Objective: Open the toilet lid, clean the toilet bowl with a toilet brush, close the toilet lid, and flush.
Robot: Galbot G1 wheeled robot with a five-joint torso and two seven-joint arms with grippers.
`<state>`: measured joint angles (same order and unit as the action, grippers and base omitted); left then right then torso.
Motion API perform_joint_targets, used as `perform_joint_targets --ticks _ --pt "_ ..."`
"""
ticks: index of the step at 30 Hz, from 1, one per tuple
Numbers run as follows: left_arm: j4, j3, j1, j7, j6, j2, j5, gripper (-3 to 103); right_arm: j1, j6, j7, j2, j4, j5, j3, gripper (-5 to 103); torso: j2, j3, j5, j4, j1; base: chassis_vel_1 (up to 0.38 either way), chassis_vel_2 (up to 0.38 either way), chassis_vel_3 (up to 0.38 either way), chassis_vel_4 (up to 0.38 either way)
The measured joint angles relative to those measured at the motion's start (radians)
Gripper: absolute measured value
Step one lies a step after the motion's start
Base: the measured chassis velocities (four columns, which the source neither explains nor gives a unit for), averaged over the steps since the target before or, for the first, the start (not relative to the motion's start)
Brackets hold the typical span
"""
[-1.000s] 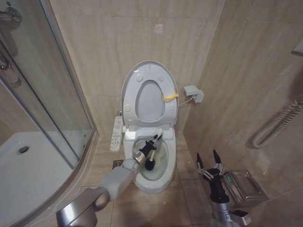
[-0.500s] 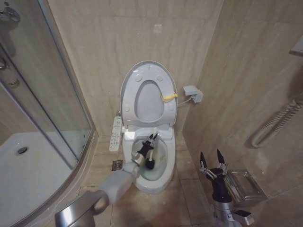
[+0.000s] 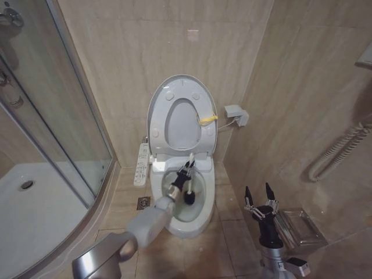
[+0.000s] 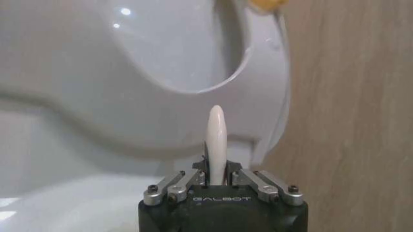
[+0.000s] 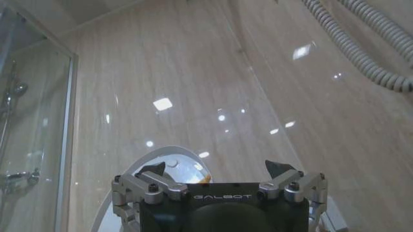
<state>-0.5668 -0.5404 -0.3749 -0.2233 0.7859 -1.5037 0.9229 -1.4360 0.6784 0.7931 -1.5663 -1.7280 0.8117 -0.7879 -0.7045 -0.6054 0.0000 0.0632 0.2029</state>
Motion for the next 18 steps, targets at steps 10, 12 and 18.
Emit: perform_joint_targets --ticks 10,12,18 --pt "-0.021 -0.099 0.073 0.075 0.003 -0.02 0.079 19 0.038 -0.005 0.012 -0.017 -0.005 -0.016 -0.01 100 0.0 0.0 -0.0001 0.002 0.0 0.0 0.0 0.0 0.0" --pt "0.003 -0.113 0.052 0.079 0.003 -0.004 0.081 19 0.033 0.002 0.026 -0.028 -0.001 -0.017 -0.009 100 0.0 0.0 -0.0003 0.0013 0.0 0.0 0.0 0.0 0.0" --pt "0.012 -0.102 0.018 0.079 0.004 0.032 0.067 19 0.022 0.009 0.04 -0.036 0.003 -0.025 -0.002 100 0.0 0.001 0.0005 -0.0001 0.0 0.0 0.0 0.0 0.0"
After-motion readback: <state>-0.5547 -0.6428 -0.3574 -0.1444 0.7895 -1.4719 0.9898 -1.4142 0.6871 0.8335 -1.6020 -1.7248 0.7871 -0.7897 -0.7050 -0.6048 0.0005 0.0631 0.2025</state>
